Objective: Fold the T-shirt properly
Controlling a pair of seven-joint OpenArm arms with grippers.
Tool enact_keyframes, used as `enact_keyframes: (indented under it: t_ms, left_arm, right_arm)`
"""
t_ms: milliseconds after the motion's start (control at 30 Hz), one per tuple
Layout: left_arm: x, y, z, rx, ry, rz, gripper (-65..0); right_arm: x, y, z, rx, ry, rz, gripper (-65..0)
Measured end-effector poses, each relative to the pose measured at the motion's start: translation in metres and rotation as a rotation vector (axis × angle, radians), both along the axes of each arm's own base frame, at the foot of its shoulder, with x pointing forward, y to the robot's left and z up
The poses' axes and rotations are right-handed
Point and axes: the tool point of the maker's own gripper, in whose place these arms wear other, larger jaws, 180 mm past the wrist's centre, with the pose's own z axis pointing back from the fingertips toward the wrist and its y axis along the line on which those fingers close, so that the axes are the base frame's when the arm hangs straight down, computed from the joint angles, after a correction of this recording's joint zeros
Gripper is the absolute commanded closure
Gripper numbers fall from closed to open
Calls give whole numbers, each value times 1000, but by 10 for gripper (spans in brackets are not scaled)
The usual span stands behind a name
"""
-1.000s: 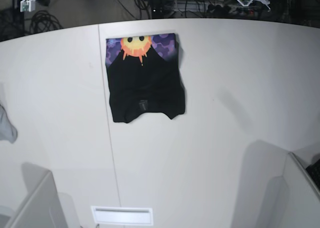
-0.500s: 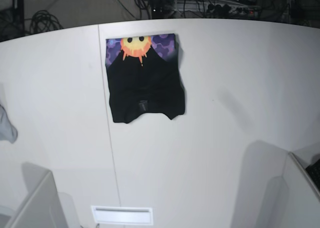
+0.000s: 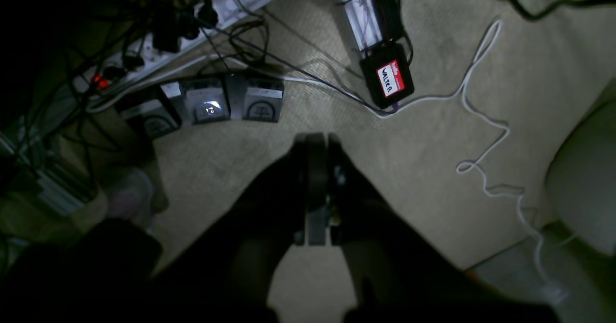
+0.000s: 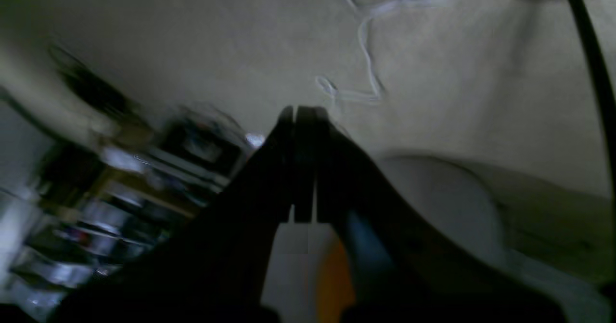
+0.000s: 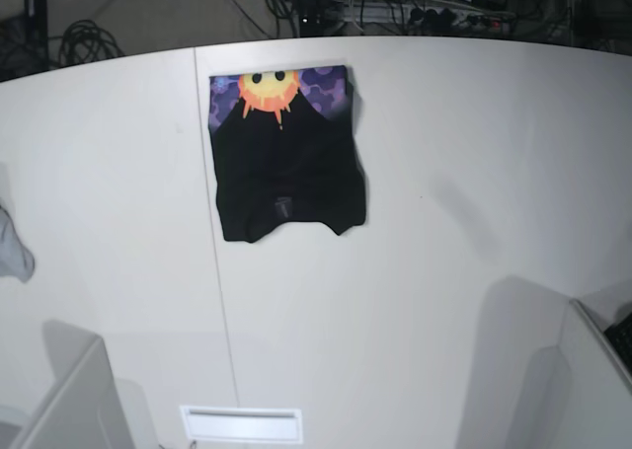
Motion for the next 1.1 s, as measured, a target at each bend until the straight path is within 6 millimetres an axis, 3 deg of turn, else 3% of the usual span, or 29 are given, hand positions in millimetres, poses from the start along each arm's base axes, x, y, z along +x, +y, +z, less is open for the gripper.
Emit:
enact_keyframes:
  t_ms: [100,200,367,467,567,800,1100]
  left_arm:
    - [-1,7,-12,34,42,34,0]
    - [-6,3,-25,46,100,79,0]
    - [25,-21,-38,-13,3,187,0]
    - [30,-34,-41,-32,-5,225,0]
    - [41,-35,-45,2,-43,212,0]
    - [85,-21,-46,45,-131,210,0]
    - [74,-23,-46,45,-109,206,0]
  right_arm:
    - [20,9,-8,27,-29,-37,0]
    - [42,15,-13,40,-86,-53,0]
    - [75,24,-19,52,-154,-68,0]
    - [94,48,-22,91,-197,-83,0]
    - [105,67,-24,109,-236,-102,0]
    - [126,15,-41,-240,-415,-78,0]
    - [105,15,-39,-241,-413,-86,0]
